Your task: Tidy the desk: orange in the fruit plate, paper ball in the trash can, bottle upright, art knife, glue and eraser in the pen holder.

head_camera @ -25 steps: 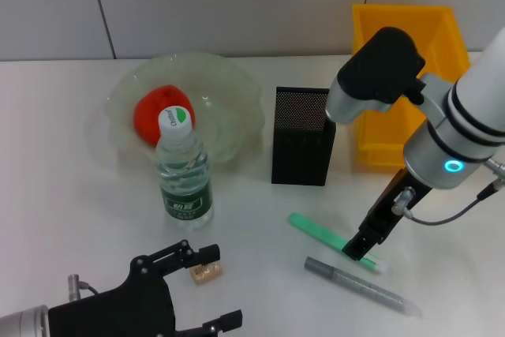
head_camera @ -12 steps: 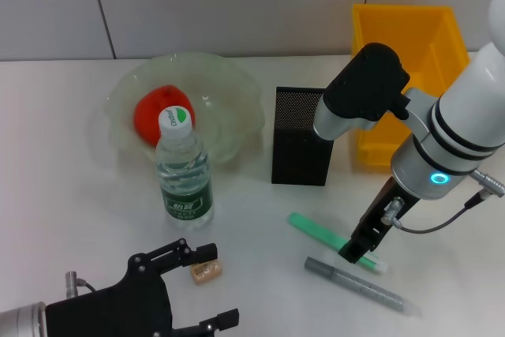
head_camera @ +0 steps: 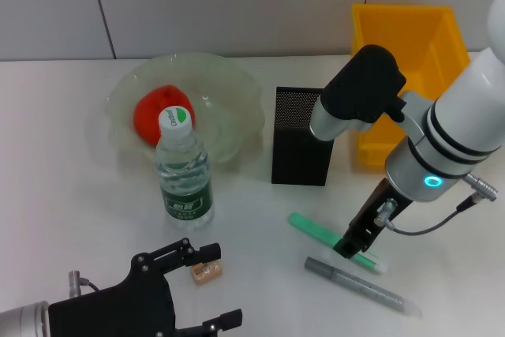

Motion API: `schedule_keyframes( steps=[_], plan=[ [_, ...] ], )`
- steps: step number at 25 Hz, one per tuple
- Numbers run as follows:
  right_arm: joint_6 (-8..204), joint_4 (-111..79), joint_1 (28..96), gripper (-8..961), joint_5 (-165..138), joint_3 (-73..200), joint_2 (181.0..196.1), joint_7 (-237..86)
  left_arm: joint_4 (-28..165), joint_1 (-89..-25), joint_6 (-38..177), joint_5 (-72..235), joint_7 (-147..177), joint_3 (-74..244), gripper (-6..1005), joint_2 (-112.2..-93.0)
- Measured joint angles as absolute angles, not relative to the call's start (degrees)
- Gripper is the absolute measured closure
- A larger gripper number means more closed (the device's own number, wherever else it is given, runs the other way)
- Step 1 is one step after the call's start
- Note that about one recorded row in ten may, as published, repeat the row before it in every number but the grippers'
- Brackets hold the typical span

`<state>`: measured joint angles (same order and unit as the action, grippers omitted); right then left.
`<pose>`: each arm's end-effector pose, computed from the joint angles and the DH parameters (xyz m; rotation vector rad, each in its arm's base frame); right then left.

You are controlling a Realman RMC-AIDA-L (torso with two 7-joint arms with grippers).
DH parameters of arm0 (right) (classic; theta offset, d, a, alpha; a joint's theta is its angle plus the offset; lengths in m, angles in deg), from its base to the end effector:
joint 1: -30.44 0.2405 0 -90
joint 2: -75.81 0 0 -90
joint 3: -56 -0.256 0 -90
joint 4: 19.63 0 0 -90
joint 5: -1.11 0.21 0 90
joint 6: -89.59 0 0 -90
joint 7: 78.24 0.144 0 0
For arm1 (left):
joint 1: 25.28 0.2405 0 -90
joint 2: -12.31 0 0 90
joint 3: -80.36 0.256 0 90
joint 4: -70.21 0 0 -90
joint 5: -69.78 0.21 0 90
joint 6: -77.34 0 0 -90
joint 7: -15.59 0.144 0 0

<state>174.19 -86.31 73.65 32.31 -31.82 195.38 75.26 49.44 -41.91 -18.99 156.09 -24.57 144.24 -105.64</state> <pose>0.1556 0.3572 -0.0548 -2.6475 0.8257 -0.6961 -0.2874 0.2240 -0.0462 -2.6871 -0.1851 -1.0193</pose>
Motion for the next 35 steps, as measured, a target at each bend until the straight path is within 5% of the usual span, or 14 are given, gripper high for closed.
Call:
schedule_keyframes(
  steps=[35],
  plan=[
    [173.8,-84.48,74.13,545,31.69,-28.81,195.22,75.4,49.69,-41.97,-19.28,156.09,-24.52,144.25,195,-105.73]
  ],
)
